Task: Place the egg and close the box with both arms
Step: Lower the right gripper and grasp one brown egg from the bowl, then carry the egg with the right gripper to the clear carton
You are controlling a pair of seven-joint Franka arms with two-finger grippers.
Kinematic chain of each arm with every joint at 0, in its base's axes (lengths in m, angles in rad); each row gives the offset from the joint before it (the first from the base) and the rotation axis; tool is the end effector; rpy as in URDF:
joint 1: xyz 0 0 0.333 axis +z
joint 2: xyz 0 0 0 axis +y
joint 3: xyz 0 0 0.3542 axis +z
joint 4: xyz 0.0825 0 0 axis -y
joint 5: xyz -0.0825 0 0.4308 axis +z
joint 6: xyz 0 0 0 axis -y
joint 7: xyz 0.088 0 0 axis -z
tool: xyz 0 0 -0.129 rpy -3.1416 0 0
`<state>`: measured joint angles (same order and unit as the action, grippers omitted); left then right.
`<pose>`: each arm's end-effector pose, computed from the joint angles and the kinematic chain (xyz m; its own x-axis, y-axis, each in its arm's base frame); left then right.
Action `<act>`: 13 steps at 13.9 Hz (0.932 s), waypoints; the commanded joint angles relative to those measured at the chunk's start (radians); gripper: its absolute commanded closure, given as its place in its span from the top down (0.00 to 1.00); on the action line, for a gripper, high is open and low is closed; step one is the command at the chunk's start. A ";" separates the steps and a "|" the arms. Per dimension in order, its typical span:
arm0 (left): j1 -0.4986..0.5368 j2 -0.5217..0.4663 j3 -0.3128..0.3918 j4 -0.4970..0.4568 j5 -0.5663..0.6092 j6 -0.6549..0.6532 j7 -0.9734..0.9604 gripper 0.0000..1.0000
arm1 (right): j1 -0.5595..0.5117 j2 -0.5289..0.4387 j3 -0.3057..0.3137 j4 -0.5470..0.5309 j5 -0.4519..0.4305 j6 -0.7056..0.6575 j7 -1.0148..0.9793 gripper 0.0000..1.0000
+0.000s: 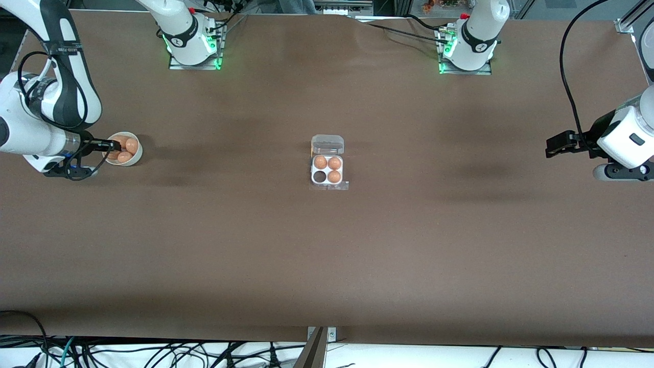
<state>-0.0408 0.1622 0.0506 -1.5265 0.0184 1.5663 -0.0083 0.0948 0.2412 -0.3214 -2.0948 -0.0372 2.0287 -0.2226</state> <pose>0.6476 0.0064 0.5619 0.9924 0.0184 -0.1217 0.0152 -0.9995 -0.0274 0.5630 -0.1320 0.2761 0.9516 0.0086 -0.3072 0.0205 -0.9992 0.0355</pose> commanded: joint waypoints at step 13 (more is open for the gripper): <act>0.007 0.010 0.002 0.023 -0.011 -0.015 0.018 1.00 | 0.529 0.280 0.001 0.527 0.340 -0.280 0.669 0.32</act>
<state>-0.0388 0.1625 0.0521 -1.5264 0.0184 1.5663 -0.0083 0.5841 0.4461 -0.3078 -1.6696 0.2391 1.7848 0.3779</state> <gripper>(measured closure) 0.000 0.533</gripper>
